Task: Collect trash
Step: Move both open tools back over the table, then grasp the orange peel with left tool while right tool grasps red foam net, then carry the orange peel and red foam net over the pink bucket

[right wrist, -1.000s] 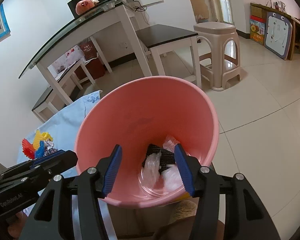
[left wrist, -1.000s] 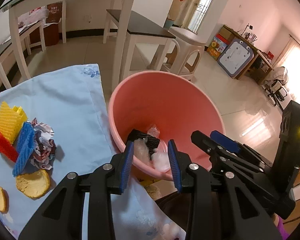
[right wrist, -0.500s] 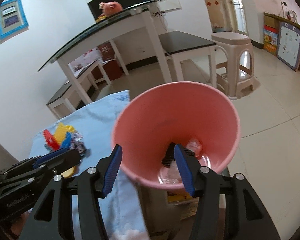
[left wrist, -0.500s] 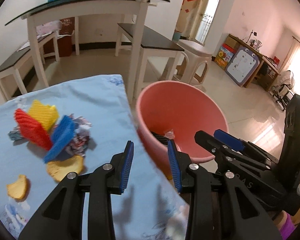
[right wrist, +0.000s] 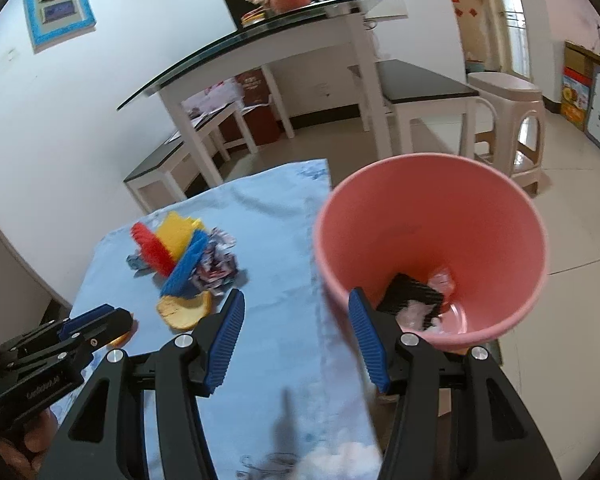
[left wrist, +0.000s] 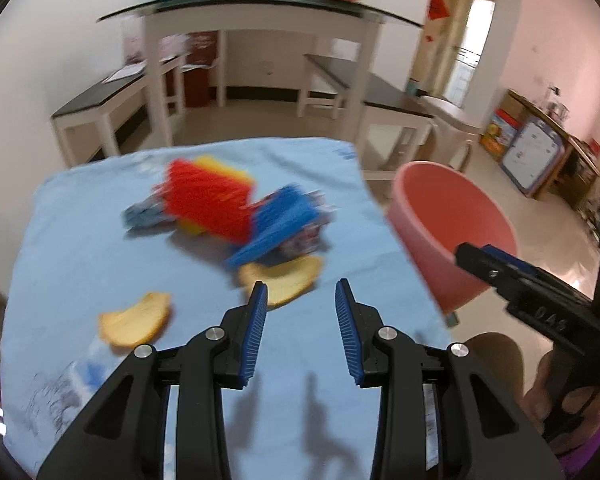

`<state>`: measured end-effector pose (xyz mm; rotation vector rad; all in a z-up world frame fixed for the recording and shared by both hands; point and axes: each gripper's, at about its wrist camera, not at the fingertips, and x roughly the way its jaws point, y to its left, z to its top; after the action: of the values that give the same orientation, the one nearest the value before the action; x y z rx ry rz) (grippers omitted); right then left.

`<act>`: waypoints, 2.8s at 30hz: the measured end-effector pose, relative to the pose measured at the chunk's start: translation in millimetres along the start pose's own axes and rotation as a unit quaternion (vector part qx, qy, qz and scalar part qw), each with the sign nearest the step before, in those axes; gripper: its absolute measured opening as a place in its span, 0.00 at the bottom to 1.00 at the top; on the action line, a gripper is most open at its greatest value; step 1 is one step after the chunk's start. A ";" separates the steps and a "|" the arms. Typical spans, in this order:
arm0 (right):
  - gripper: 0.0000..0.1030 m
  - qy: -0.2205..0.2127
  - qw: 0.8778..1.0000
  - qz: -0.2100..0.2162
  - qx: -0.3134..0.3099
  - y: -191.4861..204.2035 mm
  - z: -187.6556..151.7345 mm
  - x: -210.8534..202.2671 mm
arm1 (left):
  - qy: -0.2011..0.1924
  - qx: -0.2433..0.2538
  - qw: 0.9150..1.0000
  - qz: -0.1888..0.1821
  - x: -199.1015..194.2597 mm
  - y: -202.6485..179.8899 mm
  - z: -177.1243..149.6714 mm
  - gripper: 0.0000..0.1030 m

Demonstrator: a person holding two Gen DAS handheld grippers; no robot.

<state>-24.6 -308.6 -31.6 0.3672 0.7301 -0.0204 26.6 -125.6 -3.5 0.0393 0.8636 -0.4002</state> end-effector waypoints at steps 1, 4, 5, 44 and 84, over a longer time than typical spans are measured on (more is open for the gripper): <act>0.52 0.004 1.000 0.004 -0.003 3.3 -1.1 2.4 | 0.000 -0.005 1.000 0.004 -0.7 5.7 -0.9 0.35; 0.52 0.015 1.000 0.014 -0.011 15.6 -3.2 11.4 | 0.000 -0.025 0.999 0.026 -4.6 32.2 -9.2 0.35; 0.52 0.018 1.000 0.018 -0.014 19.7 -3.6 14.3 | 0.001 -0.031 0.999 0.034 -5.3 41.2 -11.6 0.35; 0.58 0.037 0.983 0.099 -0.151 143.2 35.6 92.9 | 0.033 -0.146 0.988 0.042 21.9 151.5 -36.5 0.04; 0.08 0.011 0.992 0.101 -0.071 93.0 28.7 21.1 | -0.040 -0.093 0.994 0.026 -29.8 98.8 -3.6 0.04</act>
<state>23.3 -228.8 4.0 0.3033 0.7090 0.2266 42.1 -23.8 3.9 -0.1268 0.8158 -0.2700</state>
